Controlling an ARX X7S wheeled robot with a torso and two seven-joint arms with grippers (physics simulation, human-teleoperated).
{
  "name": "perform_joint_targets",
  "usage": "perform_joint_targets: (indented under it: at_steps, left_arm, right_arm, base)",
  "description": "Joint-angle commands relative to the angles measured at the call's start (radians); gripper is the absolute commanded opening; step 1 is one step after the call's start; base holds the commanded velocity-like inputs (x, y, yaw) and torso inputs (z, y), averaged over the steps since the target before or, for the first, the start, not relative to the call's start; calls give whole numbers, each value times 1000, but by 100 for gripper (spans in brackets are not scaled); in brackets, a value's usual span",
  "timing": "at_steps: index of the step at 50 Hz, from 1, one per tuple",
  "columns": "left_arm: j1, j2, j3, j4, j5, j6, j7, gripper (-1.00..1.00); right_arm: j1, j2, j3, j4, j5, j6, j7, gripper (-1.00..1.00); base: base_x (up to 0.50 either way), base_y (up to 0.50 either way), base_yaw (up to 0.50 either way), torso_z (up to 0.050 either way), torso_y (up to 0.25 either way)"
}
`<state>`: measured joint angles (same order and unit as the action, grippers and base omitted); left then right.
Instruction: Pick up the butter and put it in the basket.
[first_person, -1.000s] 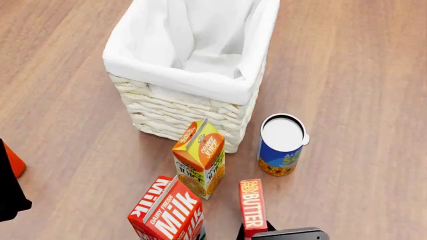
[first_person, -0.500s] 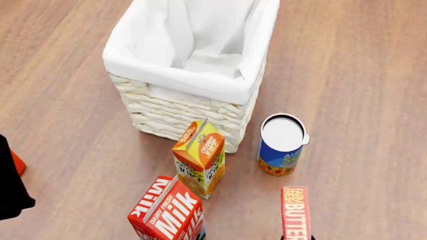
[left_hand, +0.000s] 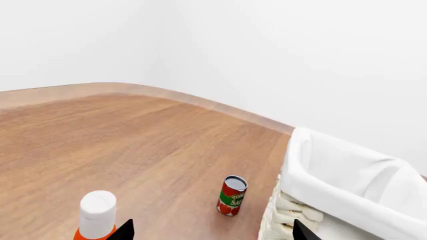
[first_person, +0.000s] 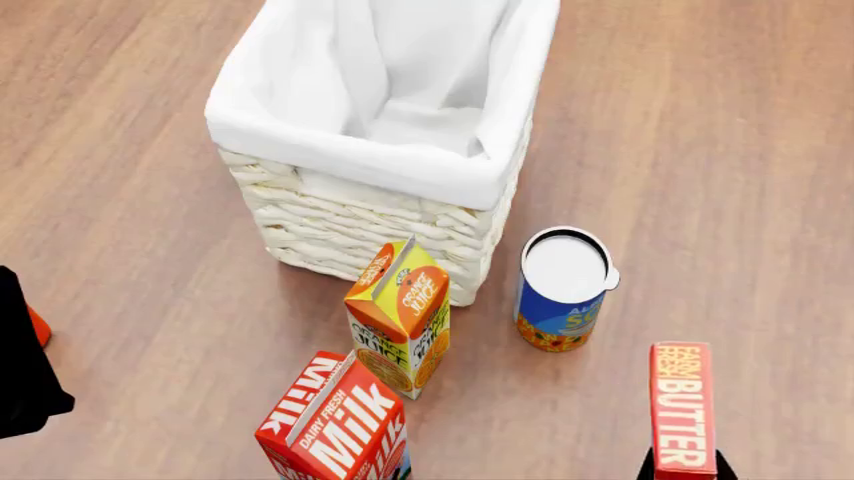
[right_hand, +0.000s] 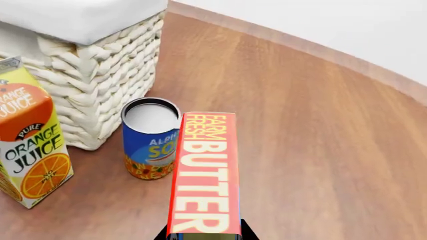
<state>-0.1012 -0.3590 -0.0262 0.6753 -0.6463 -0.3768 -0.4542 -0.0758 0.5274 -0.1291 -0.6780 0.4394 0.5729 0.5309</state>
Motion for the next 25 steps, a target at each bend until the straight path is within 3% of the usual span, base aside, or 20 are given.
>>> perform_joint_targets:
  at_steps: [1,10,25]
  left_arm:
    - [-2,2,5,-3,3,5,-5,100]
    - [-3,6,16,-2,9,8,-11,100]
    - [-3,9,27,-8,13,14,-15,100]
  right_arm:
    - [77,59,76,-88,18,134,9,-100]
    - [248,112,136,-108,135,309,1,-100]
    - [530,131,185,29,276,446,-57,-100]
  base:
    - [0,0,0,0,0]
    - [0,0,0,0,1]
    - [0,0,0,0,1]
